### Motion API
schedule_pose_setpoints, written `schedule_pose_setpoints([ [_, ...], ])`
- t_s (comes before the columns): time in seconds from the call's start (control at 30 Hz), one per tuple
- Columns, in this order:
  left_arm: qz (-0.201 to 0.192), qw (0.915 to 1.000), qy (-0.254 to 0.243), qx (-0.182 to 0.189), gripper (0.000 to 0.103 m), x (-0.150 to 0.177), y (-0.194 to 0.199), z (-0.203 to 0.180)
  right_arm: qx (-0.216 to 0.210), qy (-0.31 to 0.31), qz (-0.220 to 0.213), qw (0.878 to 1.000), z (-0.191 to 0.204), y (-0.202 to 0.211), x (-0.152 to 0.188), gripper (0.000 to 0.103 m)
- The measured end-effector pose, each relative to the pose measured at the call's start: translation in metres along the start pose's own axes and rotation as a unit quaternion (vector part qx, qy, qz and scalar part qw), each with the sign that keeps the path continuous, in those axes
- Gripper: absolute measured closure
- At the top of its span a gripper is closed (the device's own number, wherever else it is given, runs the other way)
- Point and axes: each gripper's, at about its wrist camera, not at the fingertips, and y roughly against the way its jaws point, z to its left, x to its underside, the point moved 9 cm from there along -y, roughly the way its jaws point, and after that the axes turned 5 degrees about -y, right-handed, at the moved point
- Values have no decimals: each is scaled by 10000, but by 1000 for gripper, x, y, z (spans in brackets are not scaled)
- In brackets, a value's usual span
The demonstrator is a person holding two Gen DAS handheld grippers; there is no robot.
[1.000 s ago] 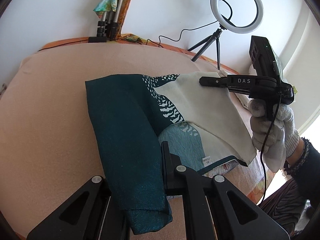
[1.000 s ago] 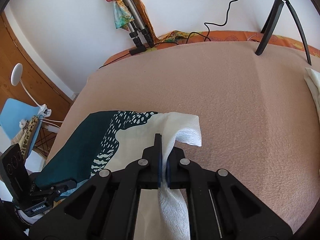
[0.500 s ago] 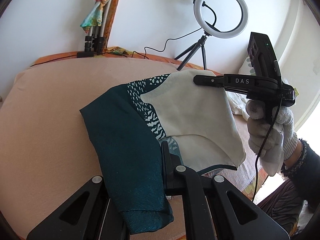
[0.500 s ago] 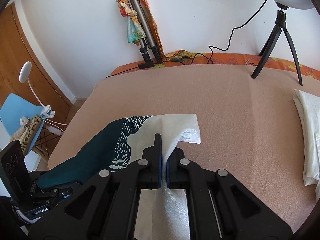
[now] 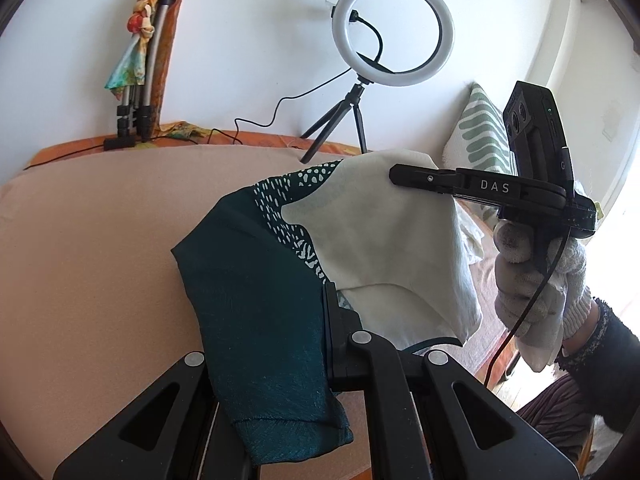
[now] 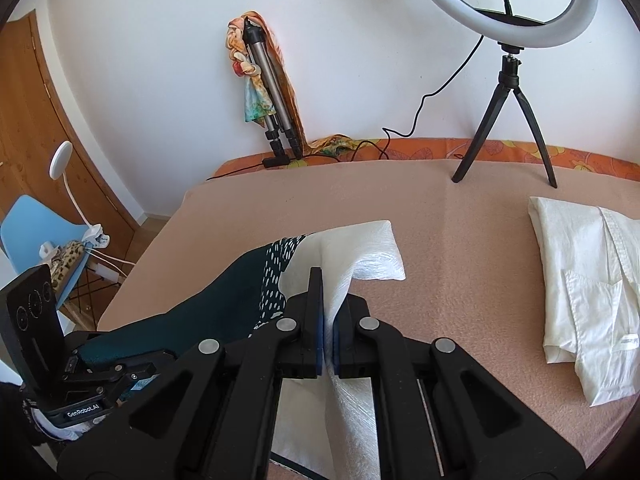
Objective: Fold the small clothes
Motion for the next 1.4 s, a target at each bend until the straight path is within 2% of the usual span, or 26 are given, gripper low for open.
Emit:
schedule_pose_setpoints([
  [0.43,-261,9976,-427,475,98,-57,-50,-74,461,-303,-393,9977,-103,82,-34,99],
  [0.83,-464,9930,-801,734,98,-107,-111,-151,959,-216,-574,9935,-202,131,-83,99],
  [1.17,-451,9896,-1024,903,98,-124,-169,-198,1160,-310,-606,9909,-288,135,-109,99],
  [1.4,-282,9899,-1061,896,98,-112,-201,-208,1016,-379,-465,9930,-331,116,-110,99],
])
